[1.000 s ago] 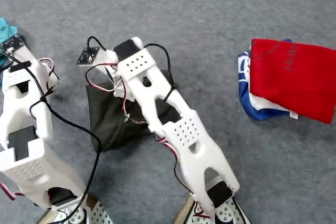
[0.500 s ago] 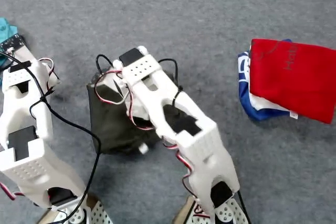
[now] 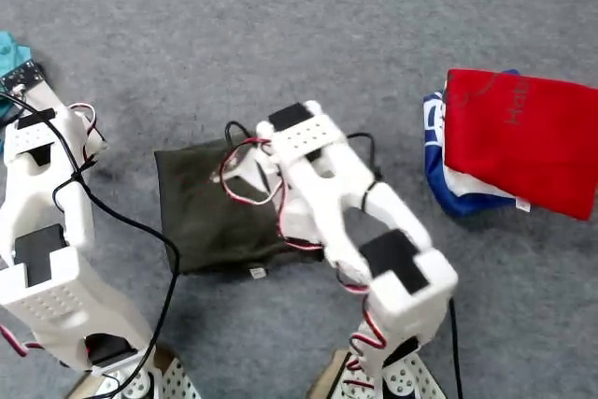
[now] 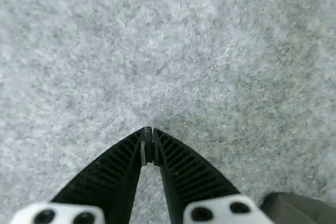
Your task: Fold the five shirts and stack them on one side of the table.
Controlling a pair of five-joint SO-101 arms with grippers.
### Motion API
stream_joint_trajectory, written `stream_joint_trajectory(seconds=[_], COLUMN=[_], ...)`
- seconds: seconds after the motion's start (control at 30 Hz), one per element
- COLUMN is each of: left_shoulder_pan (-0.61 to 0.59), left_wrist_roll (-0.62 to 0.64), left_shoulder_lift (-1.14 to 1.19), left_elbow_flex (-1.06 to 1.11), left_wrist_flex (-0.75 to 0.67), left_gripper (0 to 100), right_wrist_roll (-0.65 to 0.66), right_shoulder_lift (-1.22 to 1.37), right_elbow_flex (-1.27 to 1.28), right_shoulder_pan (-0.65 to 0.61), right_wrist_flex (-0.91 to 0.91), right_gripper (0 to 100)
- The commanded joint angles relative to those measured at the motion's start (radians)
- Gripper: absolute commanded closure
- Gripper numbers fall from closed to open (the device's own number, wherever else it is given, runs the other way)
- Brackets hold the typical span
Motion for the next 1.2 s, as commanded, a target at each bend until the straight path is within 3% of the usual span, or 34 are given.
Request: stream_joint_trajectory(seconds=[0.0,0.23,0.5,0.8,0.93,1.17], left_shoulder_pan=[-0.012,-0.009,-0.009,-0.008,0.009,0.103], left_wrist_roll=[-0.005,-0.005,-0.005,-0.005,-0.012,-0.120], left_shoulder_lift=[-0.008,-0.008,-0.008,-0.015,-0.018,-0.019], left_elbow_flex=[-0.052,-0.052,-0.051,-0.044,-0.078,-0.305], left_wrist_flex=[-0.009,-0.008,-0.006,-0.002,0.075,0.396], left_gripper=[98,98,98,98,98,98], right_wrist_roll=[0.009,-0.018,-0.048,-0.043,-0.043,-0.049], right_shoulder_lift=[-0.124,-0.021,0.481,0.983,1.087,0.858], right_elbow_flex=[-0.041,-0.311,-0.802,-1.592,-1.850,-1.675], right_shoulder_pan=[0.016,0.038,0.107,0.133,0.107,0.128], right_wrist_flex=[0.014,-0.160,-0.269,-0.107,0.006,0.021], right_gripper=[99.5,99.5,99.5,99.5,99.5,99.5])
